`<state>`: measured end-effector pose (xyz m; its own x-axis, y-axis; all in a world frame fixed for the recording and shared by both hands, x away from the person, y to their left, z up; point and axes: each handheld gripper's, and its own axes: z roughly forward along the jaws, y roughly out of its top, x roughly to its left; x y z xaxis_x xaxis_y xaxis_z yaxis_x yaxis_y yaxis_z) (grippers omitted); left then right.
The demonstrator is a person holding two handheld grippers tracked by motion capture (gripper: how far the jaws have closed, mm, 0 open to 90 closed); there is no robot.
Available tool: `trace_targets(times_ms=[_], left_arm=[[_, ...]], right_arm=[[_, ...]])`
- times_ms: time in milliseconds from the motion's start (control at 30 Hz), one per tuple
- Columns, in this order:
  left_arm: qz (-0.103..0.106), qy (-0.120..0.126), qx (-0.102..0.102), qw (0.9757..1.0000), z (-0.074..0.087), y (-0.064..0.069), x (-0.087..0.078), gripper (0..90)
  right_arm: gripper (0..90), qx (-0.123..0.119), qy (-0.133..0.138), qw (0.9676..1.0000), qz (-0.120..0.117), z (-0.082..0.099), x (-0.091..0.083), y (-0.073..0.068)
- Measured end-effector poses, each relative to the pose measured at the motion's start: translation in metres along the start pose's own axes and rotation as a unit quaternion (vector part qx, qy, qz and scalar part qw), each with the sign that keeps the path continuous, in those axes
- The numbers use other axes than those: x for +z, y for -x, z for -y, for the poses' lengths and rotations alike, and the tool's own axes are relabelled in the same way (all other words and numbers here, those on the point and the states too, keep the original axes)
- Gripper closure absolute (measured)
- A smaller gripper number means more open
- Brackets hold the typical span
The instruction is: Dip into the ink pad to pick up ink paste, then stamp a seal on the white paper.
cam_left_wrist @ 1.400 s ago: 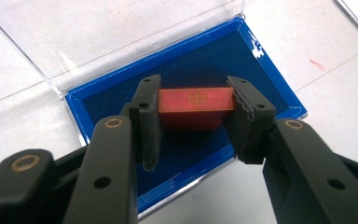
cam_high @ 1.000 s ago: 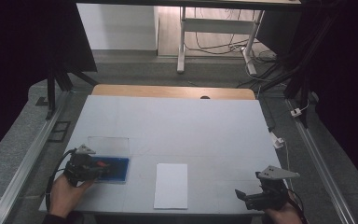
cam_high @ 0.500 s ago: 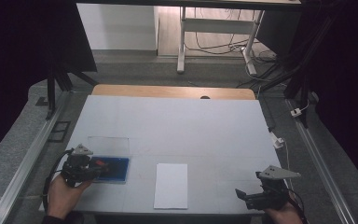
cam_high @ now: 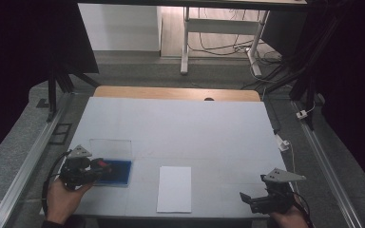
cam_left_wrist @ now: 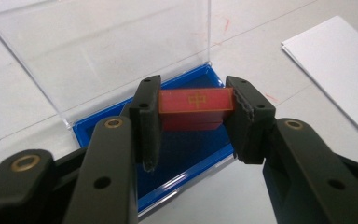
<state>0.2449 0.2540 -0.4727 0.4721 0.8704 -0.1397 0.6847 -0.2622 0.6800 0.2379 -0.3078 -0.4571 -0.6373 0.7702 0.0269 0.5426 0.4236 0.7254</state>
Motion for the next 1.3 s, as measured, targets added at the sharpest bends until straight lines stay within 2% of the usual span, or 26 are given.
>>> trace_targets(times_ms=[600,933,1067,1300], left_arm=[[0.011,0.02,0.034,0.9992,-0.011,0.02,-0.006,58.2],[0.028,0.027,0.055,0.9978,-0.021,0.035,-0.002,58.3],[0.038,0.029,0.056,0.9973,-0.024,0.039,0.0,58.3],[0.061,0.026,0.071,0.9953,-0.031,0.052,0.009,58.3]], right_arm=[[0.0,-0.002,-0.005,1.0,0.0,0.0,0.001,-0.001],[0.0,-0.001,-0.006,1.0,0.0,0.0,0.001,0.0],[0.0,0.0,-0.005,1.0,0.0,0.0,0.001,0.0],[0.0,0.001,-0.005,1.0,0.0,0.0,0.001,0.0]])
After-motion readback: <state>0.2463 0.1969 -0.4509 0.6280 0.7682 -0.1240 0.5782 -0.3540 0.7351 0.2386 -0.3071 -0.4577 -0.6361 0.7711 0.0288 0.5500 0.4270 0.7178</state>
